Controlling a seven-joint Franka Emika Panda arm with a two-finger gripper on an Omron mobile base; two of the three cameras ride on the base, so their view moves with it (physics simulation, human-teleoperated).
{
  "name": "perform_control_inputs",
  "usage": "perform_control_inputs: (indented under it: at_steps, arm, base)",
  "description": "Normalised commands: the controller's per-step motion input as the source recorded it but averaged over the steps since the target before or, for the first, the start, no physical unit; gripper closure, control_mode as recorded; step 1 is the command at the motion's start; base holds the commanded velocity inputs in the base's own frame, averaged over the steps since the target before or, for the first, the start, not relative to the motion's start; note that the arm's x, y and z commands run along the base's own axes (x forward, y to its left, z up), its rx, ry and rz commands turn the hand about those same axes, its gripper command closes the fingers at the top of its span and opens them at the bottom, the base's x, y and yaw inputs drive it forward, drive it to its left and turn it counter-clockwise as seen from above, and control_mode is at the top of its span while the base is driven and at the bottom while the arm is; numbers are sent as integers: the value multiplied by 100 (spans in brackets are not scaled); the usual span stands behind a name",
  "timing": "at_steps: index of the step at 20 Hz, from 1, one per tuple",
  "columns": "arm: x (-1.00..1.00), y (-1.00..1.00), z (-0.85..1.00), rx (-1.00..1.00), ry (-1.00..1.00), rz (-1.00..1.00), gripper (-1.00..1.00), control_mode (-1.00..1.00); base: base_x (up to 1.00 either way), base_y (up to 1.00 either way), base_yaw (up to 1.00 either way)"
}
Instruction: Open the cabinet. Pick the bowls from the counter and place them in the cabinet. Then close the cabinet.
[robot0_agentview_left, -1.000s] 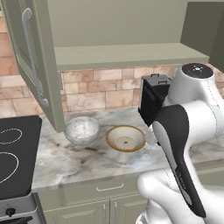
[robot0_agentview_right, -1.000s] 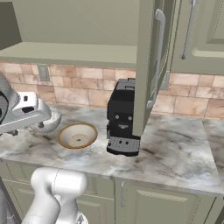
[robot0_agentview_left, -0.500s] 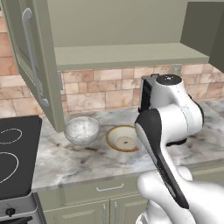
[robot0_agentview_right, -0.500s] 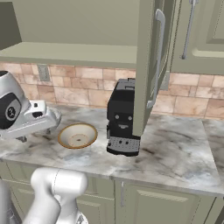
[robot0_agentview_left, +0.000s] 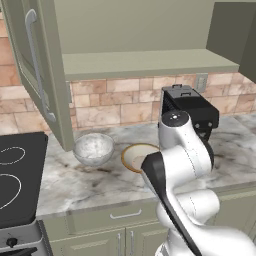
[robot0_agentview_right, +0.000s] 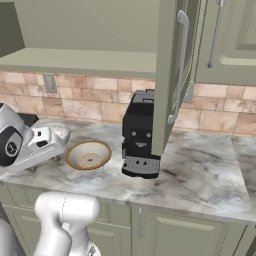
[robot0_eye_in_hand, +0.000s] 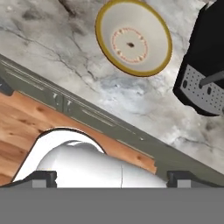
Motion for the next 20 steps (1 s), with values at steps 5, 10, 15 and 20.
perform_control_inputs:
  at_steps: [5, 10, 15, 20]
  arm:
    - [40, 1, -3, -1, 0, 0, -100, -100]
    - [46, 7, -12, -2, 0, 0, -100, -100]
    - [46, 11, -37, -4, 0, 0, -100, -100]
    - [34, 14, -45, -6, 0, 0, -100, -100]
  base:
    - [0, 0, 0]
    - [0, 0, 0]
    - [0, 0, 0]
    - [0, 0, 0]
